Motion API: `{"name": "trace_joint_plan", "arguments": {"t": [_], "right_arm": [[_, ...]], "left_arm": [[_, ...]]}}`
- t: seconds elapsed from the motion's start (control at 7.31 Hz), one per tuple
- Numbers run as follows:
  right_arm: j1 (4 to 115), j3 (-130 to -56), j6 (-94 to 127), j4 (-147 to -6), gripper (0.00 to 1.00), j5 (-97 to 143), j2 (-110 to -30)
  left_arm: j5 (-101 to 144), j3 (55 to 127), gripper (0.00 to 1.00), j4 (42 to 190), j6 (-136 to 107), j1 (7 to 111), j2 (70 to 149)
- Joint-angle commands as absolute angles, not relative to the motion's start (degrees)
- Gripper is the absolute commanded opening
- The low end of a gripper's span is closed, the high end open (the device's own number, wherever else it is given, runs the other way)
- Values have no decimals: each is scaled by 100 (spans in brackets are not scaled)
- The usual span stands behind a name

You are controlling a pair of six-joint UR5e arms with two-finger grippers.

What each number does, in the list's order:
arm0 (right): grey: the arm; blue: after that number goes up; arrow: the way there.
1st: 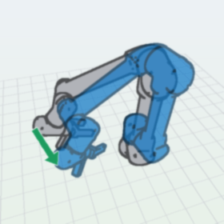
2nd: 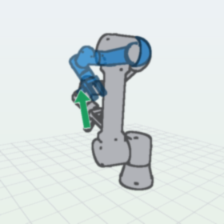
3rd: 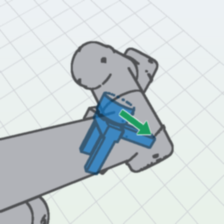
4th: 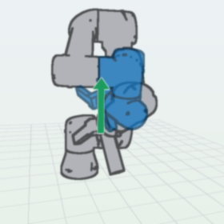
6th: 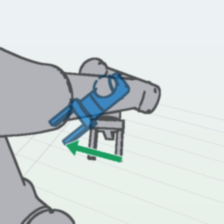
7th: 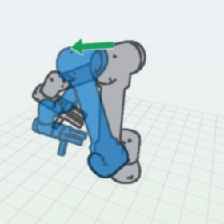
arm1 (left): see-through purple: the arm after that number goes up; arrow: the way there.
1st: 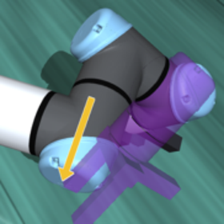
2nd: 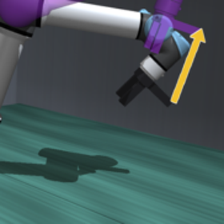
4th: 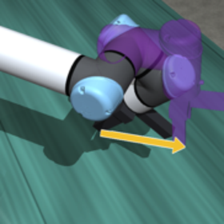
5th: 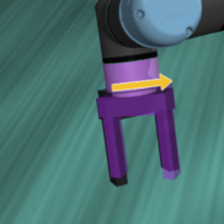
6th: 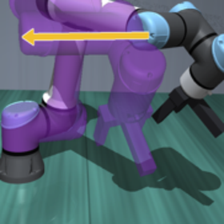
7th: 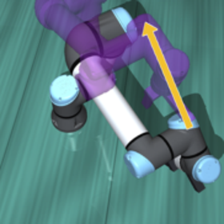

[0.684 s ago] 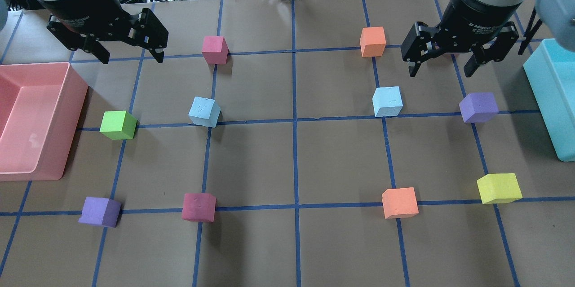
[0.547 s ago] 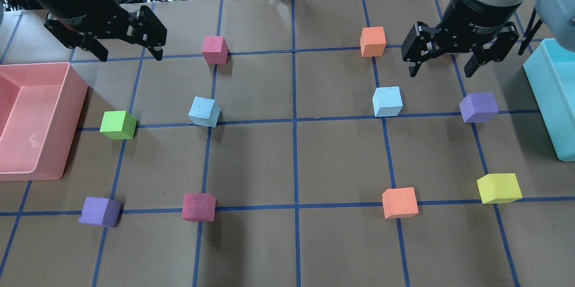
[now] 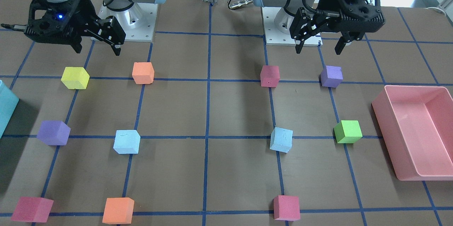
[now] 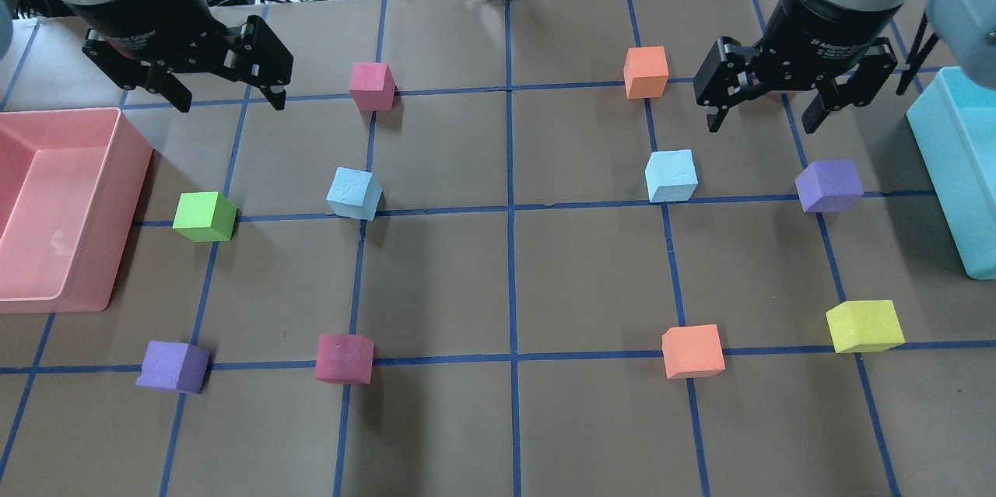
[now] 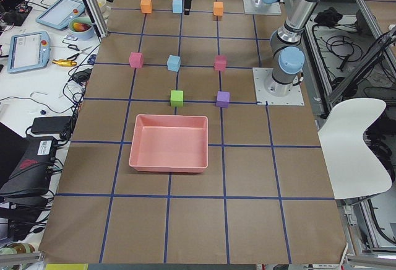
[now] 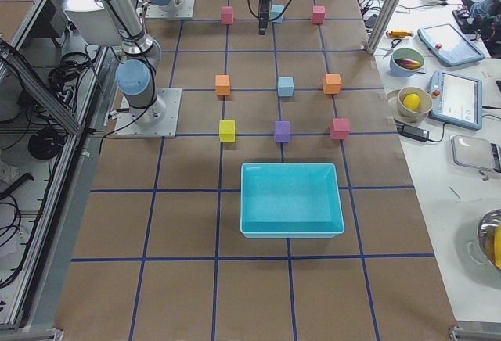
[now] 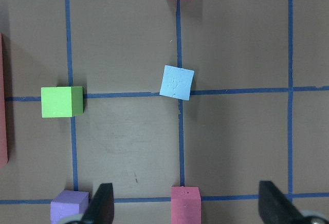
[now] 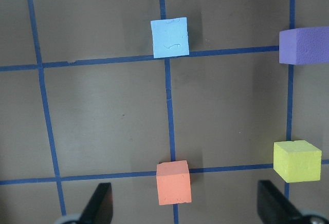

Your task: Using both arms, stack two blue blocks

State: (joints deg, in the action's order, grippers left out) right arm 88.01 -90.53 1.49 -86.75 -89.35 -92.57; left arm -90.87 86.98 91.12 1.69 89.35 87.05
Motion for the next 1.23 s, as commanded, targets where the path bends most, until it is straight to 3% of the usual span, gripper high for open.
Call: {"name": "trace_joint_plan", "arguments": {"t": [0.0,0.41,0.68,1.09], "right_arm": [[8789,-9096,141,-8867,100,-8938,-9211],[8763,-9115,141,-9130,100,-8921,-8257],[8763,-9167,53,-10490,100,-8930,-7650],[8771,-9280,53,-11153,100,-8859,-6893]], "left_arm": [[-9114,8719,100,9158,176,8938,8666],[-9079,8701,100,9141,185,8938,8684],[-9070,8701,100,9141,185,8938,8675],[-9062,8710,100,9141,202,8938,8666]]}}
